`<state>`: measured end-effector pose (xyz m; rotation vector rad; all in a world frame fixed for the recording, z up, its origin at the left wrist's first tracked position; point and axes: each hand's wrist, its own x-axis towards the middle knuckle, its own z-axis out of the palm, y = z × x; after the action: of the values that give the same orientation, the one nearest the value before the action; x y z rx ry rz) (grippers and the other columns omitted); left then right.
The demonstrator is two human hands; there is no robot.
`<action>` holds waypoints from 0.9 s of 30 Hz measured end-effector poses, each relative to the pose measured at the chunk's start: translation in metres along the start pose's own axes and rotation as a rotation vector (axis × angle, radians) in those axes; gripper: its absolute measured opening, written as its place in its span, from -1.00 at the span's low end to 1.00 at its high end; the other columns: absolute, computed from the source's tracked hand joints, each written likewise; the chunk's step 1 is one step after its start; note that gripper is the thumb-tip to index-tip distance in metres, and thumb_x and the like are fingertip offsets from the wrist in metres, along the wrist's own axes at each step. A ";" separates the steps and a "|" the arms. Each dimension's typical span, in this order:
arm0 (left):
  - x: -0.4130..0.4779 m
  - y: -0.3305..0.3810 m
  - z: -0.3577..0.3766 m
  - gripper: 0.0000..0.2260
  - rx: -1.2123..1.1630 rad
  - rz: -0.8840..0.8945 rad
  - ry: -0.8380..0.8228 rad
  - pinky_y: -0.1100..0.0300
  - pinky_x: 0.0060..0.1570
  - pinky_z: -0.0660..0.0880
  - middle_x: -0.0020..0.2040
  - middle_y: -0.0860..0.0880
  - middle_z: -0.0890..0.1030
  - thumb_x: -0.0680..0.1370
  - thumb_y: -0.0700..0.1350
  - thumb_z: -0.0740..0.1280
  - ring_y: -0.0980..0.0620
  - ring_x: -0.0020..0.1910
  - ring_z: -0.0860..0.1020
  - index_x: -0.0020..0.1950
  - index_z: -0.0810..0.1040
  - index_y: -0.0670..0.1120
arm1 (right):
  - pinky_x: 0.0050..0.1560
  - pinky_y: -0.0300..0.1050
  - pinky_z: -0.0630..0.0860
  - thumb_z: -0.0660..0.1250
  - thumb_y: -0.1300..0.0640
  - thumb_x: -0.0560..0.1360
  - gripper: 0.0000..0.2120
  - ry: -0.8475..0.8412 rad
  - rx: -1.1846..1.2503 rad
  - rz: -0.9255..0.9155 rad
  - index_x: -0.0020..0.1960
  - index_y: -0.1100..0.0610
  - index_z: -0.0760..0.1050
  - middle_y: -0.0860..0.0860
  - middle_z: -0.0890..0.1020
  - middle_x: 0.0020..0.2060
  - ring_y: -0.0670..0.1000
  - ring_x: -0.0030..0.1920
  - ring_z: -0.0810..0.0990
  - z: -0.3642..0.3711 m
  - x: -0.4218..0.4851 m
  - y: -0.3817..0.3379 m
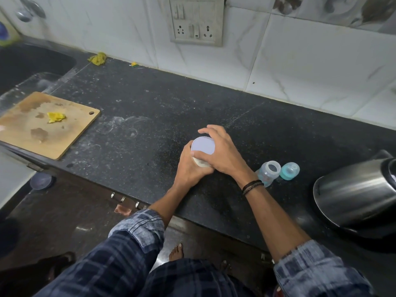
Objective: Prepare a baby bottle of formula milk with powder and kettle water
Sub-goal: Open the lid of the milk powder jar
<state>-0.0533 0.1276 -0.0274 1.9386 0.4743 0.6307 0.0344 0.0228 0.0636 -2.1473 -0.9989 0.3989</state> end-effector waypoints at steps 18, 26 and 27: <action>0.000 -0.008 0.002 -0.20 -0.002 -0.003 0.004 0.39 0.20 0.47 0.32 0.40 0.43 0.29 0.09 0.71 0.23 0.33 0.50 0.36 0.33 0.42 | 0.38 -0.09 0.33 0.56 -0.10 0.46 -0.36 0.127 -0.004 -0.053 0.47 -0.09 0.42 -0.10 0.38 0.50 -0.04 0.44 0.34 0.009 -0.004 0.004; 0.000 -0.007 0.003 -0.23 -0.025 0.003 0.000 0.37 0.25 0.45 0.32 0.37 0.46 0.28 0.21 0.66 0.22 0.33 0.51 0.37 0.34 0.42 | 0.49 -0.01 0.35 0.57 0.03 0.43 -0.30 0.086 0.035 -0.063 0.51 -0.07 0.39 -0.08 0.33 0.54 0.01 0.48 0.32 0.007 -0.006 0.001; -0.001 -0.007 0.003 -0.23 -0.019 0.003 0.004 0.35 0.27 0.44 0.33 0.38 0.44 0.28 0.23 0.64 0.22 0.34 0.49 0.37 0.31 0.45 | 0.48 -0.05 0.31 0.58 -0.03 0.42 -0.26 0.096 0.038 -0.054 0.53 -0.08 0.37 -0.07 0.29 0.57 0.01 0.51 0.30 0.006 -0.006 0.000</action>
<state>-0.0530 0.1277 -0.0354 1.9206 0.4660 0.6385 0.0275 0.0211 0.0591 -2.0811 -0.9849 0.2843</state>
